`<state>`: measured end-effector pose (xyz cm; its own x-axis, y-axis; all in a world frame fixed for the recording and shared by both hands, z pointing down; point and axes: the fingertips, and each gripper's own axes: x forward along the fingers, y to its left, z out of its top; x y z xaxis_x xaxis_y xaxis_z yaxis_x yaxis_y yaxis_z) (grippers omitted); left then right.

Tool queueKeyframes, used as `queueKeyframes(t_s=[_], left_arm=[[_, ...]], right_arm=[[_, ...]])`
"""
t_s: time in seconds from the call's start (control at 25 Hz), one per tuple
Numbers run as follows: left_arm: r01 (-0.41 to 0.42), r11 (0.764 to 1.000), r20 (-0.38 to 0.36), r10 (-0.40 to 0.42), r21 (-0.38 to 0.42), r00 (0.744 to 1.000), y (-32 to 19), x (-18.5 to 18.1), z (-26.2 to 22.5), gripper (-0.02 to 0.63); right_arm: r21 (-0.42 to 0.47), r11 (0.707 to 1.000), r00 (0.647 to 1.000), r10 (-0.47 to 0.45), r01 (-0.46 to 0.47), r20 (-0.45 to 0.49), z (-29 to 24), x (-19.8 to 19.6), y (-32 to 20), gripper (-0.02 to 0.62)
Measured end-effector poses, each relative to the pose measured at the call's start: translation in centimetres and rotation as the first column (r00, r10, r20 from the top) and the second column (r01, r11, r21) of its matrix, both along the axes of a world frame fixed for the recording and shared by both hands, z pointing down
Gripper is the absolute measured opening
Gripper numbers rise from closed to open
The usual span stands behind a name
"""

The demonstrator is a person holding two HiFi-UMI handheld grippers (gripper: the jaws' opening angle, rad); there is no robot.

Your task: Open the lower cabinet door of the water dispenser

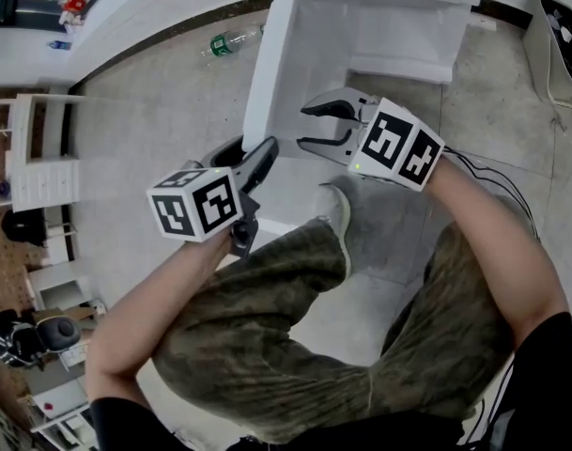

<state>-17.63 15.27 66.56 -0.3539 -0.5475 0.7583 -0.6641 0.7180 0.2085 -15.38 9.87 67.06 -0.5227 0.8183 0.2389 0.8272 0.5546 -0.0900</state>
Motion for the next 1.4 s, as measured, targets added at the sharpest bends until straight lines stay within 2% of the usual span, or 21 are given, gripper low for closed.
queueKeyframes(t_s=[0.16, 0.32, 0.52, 0.68, 0.8, 1.08, 1.24, 1.4], left_arm=[[0.011, 1.000, 0.020, -0.010, -0.022, 1.000, 0.8, -0.9, 0.0, 0.193], [0.008, 1.000, 0.007, -0.008, -0.021, 1.000, 1.0, -1.0, 0.1, 0.193], [-0.001, 1.000, 0.005, 0.001, -0.020, 1.000, 1.2, -1.3, 0.3, 0.193], [-0.001, 1.000, 0.001, 0.001, 0.001, 1.000, 1.4, -1.7, 0.3, 0.193], [-0.014, 1.000, 0.009, 0.014, 0.012, 1.000, 1.8, -2.1, 0.2, 0.193], [-0.010, 0.998, 0.091, 0.005, 0.062, 0.996, 3.3, -3.8, 0.1, 0.193], [0.002, 0.999, 0.096, -0.006, 0.046, 0.995, 3.7, -4.4, 0.1, 0.193], [0.055, 0.998, 0.112, -0.058, 0.035, 0.992, 4.1, -4.9, 0.1, 0.196]], right_arm=[[-0.037, 0.998, 0.999, 0.048, -0.047, 0.007, -0.7, -0.9, -0.9, 0.169], [-0.046, 0.997, 0.998, 0.063, -0.063, 0.003, -0.7, -1.2, -1.4, 0.151], [-0.074, 0.995, 0.998, 0.063, -0.062, 0.008, -1.2, -0.7, -1.8, 0.076], [-0.048, 0.998, 1.000, 0.028, -0.028, 0.007, -0.8, 0.1, -1.8, 0.006], [-0.026, 1.000, 1.000, 0.017, -0.017, -0.001, -0.4, 0.4, -1.8, 0.002], [-0.011, 1.000, 1.000, -0.001, 0.001, -0.024, 0.9, 1.7, -2.3, 0.002], [-0.035, 0.999, 1.000, -0.022, 0.022, -0.013, 0.5, 2.4, -2.4, 0.002], [-0.055, 0.998, 1.000, 0.015, -0.016, -0.003, -0.6, 1.7, -2.6, 0.002]])
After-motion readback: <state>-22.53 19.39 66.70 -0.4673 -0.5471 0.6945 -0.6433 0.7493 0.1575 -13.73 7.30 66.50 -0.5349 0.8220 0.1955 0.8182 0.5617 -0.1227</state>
